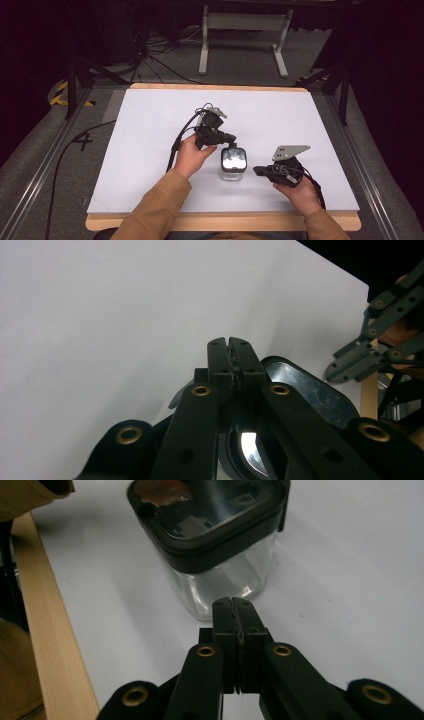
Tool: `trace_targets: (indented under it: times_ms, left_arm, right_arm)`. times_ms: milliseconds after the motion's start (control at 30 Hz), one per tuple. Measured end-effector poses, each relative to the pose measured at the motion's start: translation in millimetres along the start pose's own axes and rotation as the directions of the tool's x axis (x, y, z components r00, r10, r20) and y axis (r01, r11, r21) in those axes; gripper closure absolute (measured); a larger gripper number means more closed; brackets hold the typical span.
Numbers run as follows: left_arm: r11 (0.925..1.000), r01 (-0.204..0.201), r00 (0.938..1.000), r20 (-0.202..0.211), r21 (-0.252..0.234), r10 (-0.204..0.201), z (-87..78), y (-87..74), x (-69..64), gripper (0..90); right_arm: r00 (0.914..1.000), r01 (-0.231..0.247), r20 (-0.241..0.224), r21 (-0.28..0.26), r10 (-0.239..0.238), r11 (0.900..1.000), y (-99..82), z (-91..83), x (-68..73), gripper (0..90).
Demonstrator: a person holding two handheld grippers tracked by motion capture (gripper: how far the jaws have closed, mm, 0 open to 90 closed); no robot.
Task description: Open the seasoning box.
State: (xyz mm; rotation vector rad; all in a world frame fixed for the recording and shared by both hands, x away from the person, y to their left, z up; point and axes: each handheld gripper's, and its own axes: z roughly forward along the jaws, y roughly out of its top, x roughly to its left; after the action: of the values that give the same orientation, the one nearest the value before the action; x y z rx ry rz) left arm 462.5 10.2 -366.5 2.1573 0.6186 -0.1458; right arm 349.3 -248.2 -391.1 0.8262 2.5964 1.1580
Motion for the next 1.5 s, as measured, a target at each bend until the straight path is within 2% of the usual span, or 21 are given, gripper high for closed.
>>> trace_targets:
  times_ms: [333,700,767,800,833,867,900,933,1133,1233,1467,1500]
  left_arm:
    - [1.0,0.005,1.0,0.003,-0.005,-0.005,0.5,-0.4,1.0,88.9]
    - [0.9999,-0.008,0.9999,-0.012,-0.01,0.008,1.1,-0.2,-0.6,88.9]
    - [1.0,-0.008,0.9998,-0.019,-0.004,0.008,0.8,-0.1,-1.7,88.9]
    - [0.9998,-0.02,0.9992,-0.035,-0.004,0.02,0.9,0.0,-3.2,86.1]
    - [0.9992,-0.039,0.9964,-0.075,0.003,0.039,-0.2,1.0,-6.5,84.1]
    - [0.9992,-0.039,0.9964,-0.075,0.003,0.039,-0.2,1.0,-6.5,83.3]
    - [0.9987,-0.045,0.9959,-0.079,-0.025,0.043,-5.3,2.0,-9.6,82.5]
    - [0.9987,-0.045,0.9959,-0.079,-0.025,0.043,-5.3,2.0,-9.6,82.4]
    - [0.996,-0.053,0.9942,-0.098,-0.072,0.046,-36.5,1.2,-18.9,82.4]
    - [0.9934,-0.049,0.9951,-0.091,-0.103,0.04,-46.4,-1.3,-23.3,82.5]
    - [0.9915,-0.047,0.9945,-0.098,-0.121,0.035,-65.9,-9.7,-34.1,82.4]
    - [0.9916,-0.037,0.9949,-0.097,-0.124,0.025,-67.1,-10.9,-34.9,82.4]
  right_arm:
    - [0.9987,0.041,-0.03,-0.015,-0.042,0.999,10.9,0.6,15.8,89.3]
    - [0.9985,0.036,-0.039,-0.051,-0.038,0.9981,18.5,3.3,21.8,89.4]
    - [0.9988,0.034,-0.034,-0.059,-0.036,0.9977,19.3,3.8,22.1,89.4]
    - [0.999,0.032,-0.03,-0.063,-0.034,0.9975,19.7,3.5,22.3,89.4]
    - [0.9989,0.033,-0.031,-0.065,-0.036,0.9973,19.8,3.1,22.2,89.4]
    - [0.9989,0.032,-0.03,-0.069,-0.035,0.9971,19.8,2.7,22.2,89.4]
    - [0.999,0.03,-0.031,-0.071,-0.032,0.9971,19.9,2.1,22.2,89.4]
    - [0.999,0.03,-0.031,-0.071,-0.032,0.9971,19.9,2.1,22.2,89.4]
    - [0.999,0.031,-0.028,-0.095,-0.034,0.995,23.5,-1.6,19.9,89.4]
    - [0.9993,0.028,-0.021,-0.119,-0.031,0.9925,28.4,-4.2,18.0,89.5]
    - [0.9994,0.029,-0.014,-0.162,-0.032,0.9864,40.1,-5.1,12.6,89.6]
    - [0.9993,0.033,-0.01,-0.168,-0.035,0.9853,41.7,-4.8,11.9,89.6]
